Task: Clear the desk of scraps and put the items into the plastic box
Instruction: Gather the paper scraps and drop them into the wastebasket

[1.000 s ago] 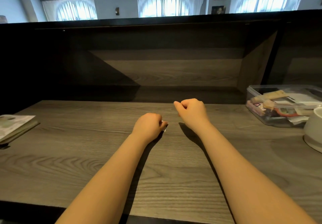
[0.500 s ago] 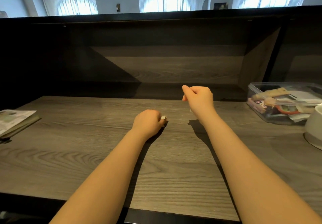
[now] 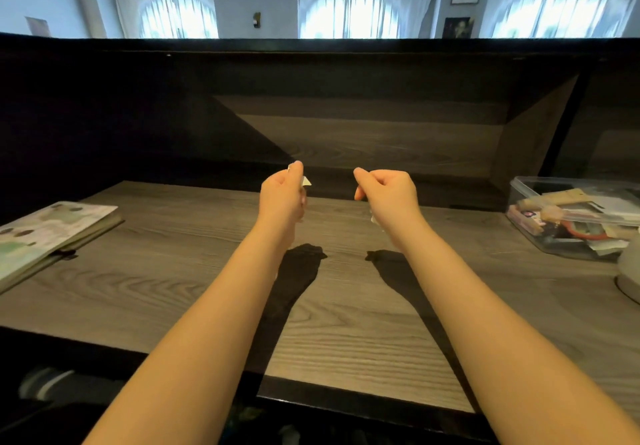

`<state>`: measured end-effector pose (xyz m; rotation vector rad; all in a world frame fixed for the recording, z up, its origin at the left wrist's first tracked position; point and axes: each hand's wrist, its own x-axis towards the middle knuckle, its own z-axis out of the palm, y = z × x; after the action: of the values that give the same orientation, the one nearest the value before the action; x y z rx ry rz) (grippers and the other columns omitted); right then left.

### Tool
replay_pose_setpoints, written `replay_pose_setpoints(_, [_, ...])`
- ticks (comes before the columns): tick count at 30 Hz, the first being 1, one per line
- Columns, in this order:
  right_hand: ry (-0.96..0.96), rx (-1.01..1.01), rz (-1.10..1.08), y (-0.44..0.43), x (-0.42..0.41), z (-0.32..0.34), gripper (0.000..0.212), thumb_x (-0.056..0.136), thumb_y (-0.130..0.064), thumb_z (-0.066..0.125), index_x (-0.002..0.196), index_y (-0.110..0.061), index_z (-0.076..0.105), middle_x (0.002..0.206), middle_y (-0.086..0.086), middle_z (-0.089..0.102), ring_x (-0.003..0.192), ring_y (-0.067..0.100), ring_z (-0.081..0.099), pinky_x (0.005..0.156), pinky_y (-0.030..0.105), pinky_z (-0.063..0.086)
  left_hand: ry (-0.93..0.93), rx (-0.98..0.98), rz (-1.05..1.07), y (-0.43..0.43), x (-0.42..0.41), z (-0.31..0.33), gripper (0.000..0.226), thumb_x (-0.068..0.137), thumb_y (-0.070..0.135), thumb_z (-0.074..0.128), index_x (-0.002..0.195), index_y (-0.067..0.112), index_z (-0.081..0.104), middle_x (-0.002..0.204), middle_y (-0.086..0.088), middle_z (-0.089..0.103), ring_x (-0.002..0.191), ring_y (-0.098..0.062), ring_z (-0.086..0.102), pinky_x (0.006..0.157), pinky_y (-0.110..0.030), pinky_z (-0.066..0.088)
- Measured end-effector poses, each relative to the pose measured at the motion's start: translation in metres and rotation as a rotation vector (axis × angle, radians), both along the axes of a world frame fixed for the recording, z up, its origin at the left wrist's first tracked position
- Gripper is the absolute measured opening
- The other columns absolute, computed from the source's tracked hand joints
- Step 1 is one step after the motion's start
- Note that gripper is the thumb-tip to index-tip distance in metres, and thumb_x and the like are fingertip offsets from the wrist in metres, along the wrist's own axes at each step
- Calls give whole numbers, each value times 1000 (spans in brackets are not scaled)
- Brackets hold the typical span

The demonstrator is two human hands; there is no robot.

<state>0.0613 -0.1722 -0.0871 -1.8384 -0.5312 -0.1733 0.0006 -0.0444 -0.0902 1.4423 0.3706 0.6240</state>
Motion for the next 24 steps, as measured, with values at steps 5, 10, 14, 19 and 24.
replay_pose_setpoints(5, [19,35,75,23,-42,13,41,95,-35,51,59,-14,58,51,-6,45,53,8,45,54,23,38,-45,18,26,3,-52,10,31,96,34,44,68,20,45,51,3,38,45,-8,32,46,-22,26])
replay_pose_setpoints(10, [71,131,153,52,-108,6,44,96,-37,48,57,-16,52,52,-4,42,51,8,43,51,20,36,-123,-75,127,13,-124,-12,32,96,30,45,65,20,42,40,8,36,37,-5,30,39,-18,24])
replay_pose_setpoints(14, [133,179,261,81,-165,-13,47,95,-38,49,53,-16,49,46,-4,38,39,3,38,42,16,34,-163,-66,229,31,-184,-45,37,96,28,44,60,21,40,38,10,35,36,-5,29,38,-16,24])
replay_pose_setpoints(19, [140,137,432,117,-225,-57,50,94,-37,51,49,-17,46,43,-3,35,39,7,34,47,23,31,-136,-35,398,72,-253,-90,41,97,27,44,56,20,38,38,10,35,38,-6,29,40,-20,23])
replay_pose_setpoints(24, [178,26,520,157,-265,-119,52,94,-32,54,46,-16,40,31,-8,33,35,5,33,49,24,31,1,9,524,111,-307,-148,40,96,24,44,57,19,39,51,-1,34,42,-7,30,45,-24,24])
